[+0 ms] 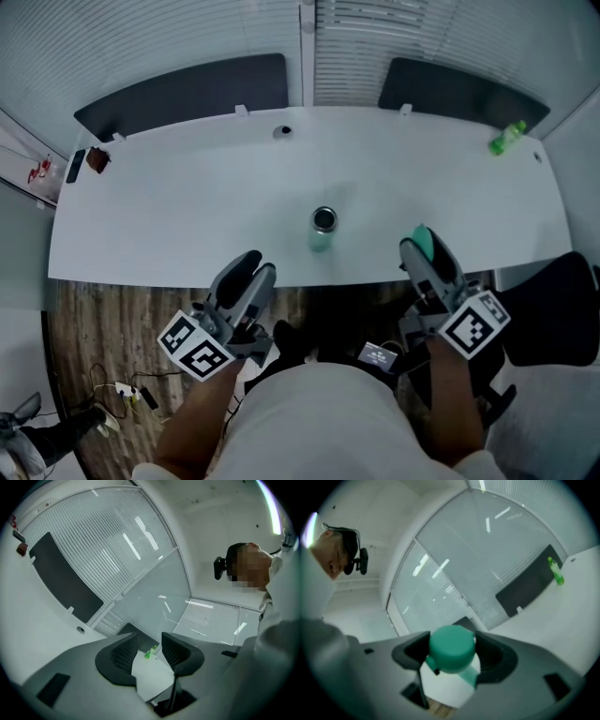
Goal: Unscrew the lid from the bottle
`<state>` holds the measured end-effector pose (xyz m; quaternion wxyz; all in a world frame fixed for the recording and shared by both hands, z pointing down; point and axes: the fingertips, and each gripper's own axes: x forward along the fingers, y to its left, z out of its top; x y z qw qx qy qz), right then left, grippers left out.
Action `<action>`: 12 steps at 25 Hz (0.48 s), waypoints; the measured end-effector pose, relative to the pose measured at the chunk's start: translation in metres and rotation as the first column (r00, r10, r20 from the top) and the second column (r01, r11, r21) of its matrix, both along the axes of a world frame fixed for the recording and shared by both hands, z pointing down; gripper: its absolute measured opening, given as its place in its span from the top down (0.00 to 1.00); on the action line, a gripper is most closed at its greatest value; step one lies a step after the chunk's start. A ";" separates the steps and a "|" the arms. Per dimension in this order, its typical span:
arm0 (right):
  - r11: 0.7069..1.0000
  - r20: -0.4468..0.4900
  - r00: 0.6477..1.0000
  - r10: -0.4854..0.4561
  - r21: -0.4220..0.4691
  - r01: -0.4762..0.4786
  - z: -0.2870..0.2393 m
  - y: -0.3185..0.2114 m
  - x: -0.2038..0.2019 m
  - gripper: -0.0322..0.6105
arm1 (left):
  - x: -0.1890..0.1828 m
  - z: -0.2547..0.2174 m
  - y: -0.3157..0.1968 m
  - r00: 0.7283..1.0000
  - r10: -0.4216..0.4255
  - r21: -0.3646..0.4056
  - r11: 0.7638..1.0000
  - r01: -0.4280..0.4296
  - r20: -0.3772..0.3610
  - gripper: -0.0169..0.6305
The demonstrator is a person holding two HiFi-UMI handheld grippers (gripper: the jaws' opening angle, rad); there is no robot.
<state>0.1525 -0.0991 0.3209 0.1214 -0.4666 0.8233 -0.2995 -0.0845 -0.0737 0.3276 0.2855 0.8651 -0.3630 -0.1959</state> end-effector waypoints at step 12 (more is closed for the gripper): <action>0.999 0.006 0.999 0.032 0.022 -0.033 -0.012 0.022 0.009 0.47 | -0.010 -0.007 0.022 1.000 -0.020 0.012 1.000 0.020 0.006 0.70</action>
